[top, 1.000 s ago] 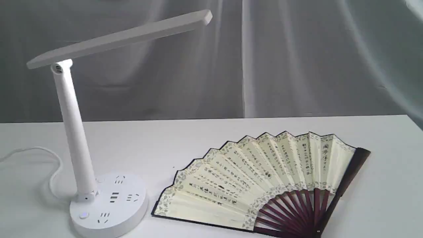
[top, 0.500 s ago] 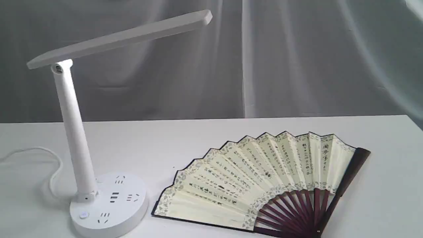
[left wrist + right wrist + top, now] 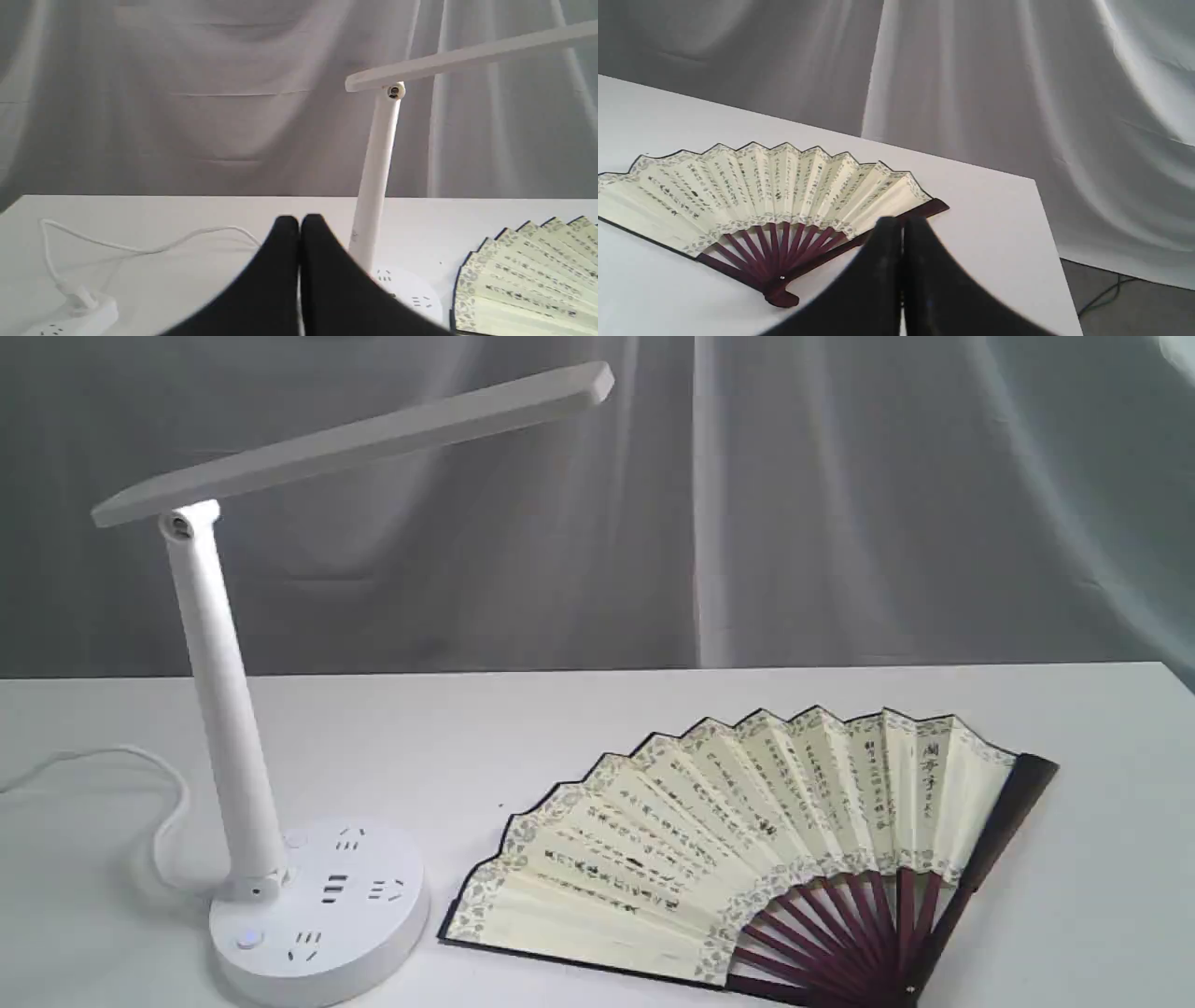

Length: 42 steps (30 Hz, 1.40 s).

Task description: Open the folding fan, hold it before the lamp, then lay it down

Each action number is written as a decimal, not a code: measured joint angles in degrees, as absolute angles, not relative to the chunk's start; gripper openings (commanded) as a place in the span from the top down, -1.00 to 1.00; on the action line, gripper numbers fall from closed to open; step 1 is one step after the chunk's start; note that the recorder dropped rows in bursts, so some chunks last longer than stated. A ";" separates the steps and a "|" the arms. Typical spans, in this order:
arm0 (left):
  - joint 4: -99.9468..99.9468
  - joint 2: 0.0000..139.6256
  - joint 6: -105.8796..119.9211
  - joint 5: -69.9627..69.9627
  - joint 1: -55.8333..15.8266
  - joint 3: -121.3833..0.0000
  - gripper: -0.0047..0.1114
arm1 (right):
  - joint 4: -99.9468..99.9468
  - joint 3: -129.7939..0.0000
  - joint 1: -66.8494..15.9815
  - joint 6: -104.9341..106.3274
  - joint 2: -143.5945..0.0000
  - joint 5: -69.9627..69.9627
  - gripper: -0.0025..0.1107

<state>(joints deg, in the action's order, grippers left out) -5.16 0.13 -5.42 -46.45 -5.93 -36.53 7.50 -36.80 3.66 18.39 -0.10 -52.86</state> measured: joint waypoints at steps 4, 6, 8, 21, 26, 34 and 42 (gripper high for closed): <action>-3.11 0.14 -5.42 -45.54 -5.93 -35.51 0.92 | 7.03 -36.55 2.83 18.66 -0.10 -52.61 0.96; -2.91 0.14 -5.42 -45.10 -5.93 -34.90 0.92 | 6.36 -36.55 2.70 18.76 -0.10 -52.47 0.96; -2.91 0.14 -5.42 -44.45 -5.93 -34.18 0.92 | 5.58 -36.55 2.19 18.89 -0.10 -52.22 0.96; -2.52 0.24 -5.42 -33.98 -5.93 -29.12 0.92 | 11.69 -33.00 2.02 19.09 -0.10 -44.49 0.96; -2.27 0.12 -5.42 -27.52 -5.93 -23.07 0.92 | 12.06 -24.82 2.02 19.09 -0.10 -34.05 0.96; -1.22 0.12 -5.42 -15.88 -5.93 -12.78 0.92 | 18.26 -11.62 2.02 19.09 -0.20 -22.09 0.96; 0.00 0.12 -5.42 -5.91 -5.93 -5.66 0.92 | 19.89 -1.41 2.02 18.99 -0.24 -12.12 0.96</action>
